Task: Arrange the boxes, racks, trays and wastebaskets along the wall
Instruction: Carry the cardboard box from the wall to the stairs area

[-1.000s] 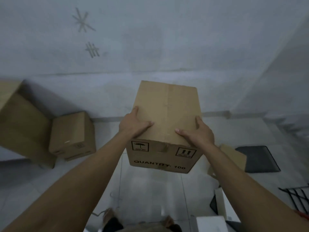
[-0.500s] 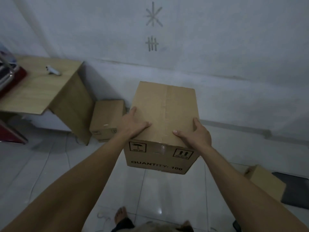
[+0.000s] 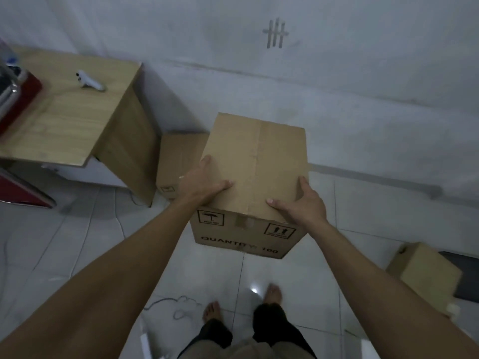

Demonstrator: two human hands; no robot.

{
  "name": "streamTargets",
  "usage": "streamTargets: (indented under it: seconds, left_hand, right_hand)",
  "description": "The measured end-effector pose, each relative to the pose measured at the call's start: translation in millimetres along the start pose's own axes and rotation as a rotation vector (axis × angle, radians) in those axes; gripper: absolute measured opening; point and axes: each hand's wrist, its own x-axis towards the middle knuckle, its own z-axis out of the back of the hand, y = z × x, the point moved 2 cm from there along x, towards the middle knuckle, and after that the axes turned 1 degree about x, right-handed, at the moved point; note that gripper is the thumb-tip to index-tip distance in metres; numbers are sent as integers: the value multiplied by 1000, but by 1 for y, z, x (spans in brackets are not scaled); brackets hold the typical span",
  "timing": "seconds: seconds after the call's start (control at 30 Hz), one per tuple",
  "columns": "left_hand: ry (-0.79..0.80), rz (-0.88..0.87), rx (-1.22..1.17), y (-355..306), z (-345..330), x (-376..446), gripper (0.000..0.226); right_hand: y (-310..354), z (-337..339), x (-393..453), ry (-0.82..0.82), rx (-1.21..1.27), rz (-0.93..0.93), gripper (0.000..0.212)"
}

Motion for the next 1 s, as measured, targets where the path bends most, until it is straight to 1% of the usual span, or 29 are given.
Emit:
streamTargets:
  seconds: [0.13, 0.3, 0.47, 0.53, 0.8, 0.93, 1.0]
  left_hand:
    - [30, 45, -43, 11, -14, 41, 102]
    - [57, 94, -41, 13, -37, 103, 103]
    - [104, 183, -90, 23, -83, 180, 104]
    - [119, 179, -115, 28, -105, 211, 104]
    - [196, 209, -172, 90, -205, 328, 107]
    - [227, 207, -154, 132, -261, 383, 108]
    - [236, 211, -159, 153, -287, 409, 110]
  right_hand:
    - [9, -8, 38, 24, -19, 0, 127]
    - [13, -16, 110, 80, -23, -13, 130]
    - [3, -36, 197, 161, -9, -34, 131]
    - [-6, -48, 233, 170, -2, -46, 130]
    - [-58, -135, 365, 171, -21, -94, 125]
    - [-94, -191, 424, 193, -10, -105, 124]
    - [-112, -216, 453, 226, 16, -118, 127]
